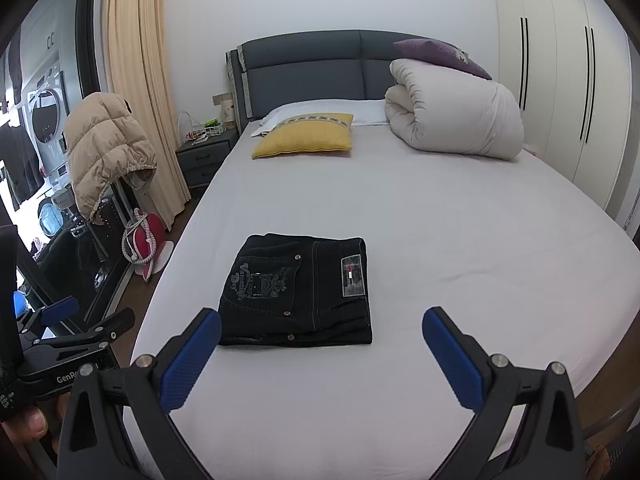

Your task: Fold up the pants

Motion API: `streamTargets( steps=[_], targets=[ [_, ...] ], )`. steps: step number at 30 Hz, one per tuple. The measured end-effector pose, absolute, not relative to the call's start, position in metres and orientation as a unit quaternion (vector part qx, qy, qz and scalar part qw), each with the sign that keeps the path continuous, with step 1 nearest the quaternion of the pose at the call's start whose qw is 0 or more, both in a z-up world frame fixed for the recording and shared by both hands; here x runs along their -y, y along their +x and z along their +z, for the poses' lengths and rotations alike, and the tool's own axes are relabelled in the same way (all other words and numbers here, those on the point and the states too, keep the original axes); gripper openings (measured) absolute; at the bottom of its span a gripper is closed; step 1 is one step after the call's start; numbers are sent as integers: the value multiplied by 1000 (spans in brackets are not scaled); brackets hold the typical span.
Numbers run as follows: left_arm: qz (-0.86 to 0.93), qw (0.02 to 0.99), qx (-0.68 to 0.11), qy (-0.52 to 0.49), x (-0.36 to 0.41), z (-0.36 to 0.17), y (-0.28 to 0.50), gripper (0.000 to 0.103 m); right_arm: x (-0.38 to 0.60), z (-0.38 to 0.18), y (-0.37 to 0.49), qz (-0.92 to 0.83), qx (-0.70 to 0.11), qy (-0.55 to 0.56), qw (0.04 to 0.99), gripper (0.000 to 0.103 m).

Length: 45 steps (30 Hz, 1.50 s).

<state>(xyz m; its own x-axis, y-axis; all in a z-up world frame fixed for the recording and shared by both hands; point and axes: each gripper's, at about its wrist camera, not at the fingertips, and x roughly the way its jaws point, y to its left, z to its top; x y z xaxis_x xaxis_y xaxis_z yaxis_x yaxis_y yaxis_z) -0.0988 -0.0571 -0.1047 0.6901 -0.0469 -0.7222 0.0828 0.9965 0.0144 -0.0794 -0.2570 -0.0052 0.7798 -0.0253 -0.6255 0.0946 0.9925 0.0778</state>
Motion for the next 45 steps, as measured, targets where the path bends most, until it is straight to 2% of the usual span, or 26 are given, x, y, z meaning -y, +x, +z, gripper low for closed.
streamTargets(
  steps=[45],
  targets=[
    [-39, 916, -400, 15, 55, -115, -99, 103, 253, -15, -82, -27, -337, 52, 940, 103]
  ],
)
